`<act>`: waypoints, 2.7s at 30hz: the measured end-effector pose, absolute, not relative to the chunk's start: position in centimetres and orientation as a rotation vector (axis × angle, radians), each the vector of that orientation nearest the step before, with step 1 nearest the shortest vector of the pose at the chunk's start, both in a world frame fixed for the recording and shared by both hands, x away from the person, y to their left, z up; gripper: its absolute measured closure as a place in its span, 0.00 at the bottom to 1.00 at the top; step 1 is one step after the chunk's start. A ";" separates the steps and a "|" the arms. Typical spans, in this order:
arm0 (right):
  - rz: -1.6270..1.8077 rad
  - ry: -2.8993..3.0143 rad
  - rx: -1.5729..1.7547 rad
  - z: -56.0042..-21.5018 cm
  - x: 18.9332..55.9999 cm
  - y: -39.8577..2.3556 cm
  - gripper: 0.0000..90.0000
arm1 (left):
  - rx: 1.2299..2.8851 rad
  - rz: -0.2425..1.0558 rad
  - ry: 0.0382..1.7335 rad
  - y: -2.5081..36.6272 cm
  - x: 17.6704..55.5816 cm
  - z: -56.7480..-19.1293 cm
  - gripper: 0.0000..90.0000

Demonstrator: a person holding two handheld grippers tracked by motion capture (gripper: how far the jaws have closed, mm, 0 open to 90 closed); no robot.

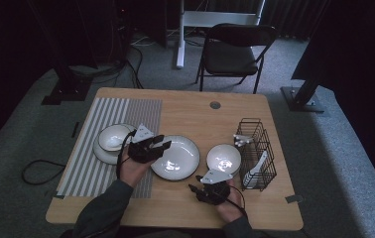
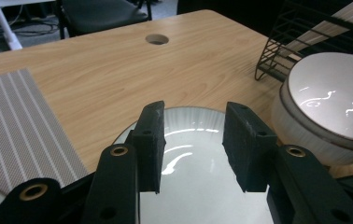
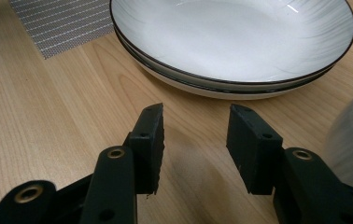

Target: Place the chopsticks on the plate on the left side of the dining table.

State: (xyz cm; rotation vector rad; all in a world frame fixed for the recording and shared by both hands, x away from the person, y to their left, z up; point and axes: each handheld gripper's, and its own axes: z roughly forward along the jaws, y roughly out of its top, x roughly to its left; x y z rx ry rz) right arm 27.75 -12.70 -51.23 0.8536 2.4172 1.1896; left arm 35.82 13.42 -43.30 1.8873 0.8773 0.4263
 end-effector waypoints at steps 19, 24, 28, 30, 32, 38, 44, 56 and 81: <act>1.203 2.444 0.862 -51.9 27.8 -12.4 0.61 | 1.896 0.405 0.781 11.6 36.8 -42.4 0.66; 1.211 2.445 0.868 -51.9 27.9 -12.3 0.61 | 1.898 0.399 0.762 11.2 37.0 -42.2 0.66; 1.214 2.447 0.872 -52.0 27.9 -12.3 0.61 | 1.896 0.395 0.742 10.7 37.0 -41.9 0.66; 1.212 2.448 0.869 -52.0 27.9 -12.3 0.61 | 1.897 0.393 0.728 10.4 37.0 -41.8 0.66; 1.211 2.450 0.869 -52.0 28.0 -12.3 0.61 | 1.898 0.392 0.717 10.1 37.1 -41.6 0.66; 1.210 2.452 0.868 -52.1 28.0 -12.3 0.61 | 1.910 0.392 0.679 9.1 37.3 -41.1 0.66; 1.207 2.454 0.871 -52.1 28.0 -12.3 0.61 | 1.916 0.391 0.648 8.2 37.5 -40.7 0.66; 1.206 2.456 0.870 -52.3 28.1 -12.3 0.61 | 1.925 0.384 0.592 6.5 38.1 -40.0 0.66; 1.207 2.461 0.872 -52.4 28.0 -12.2 0.61 | 1.948 0.352 0.515 3.5 39.0 -38.8 0.66</act>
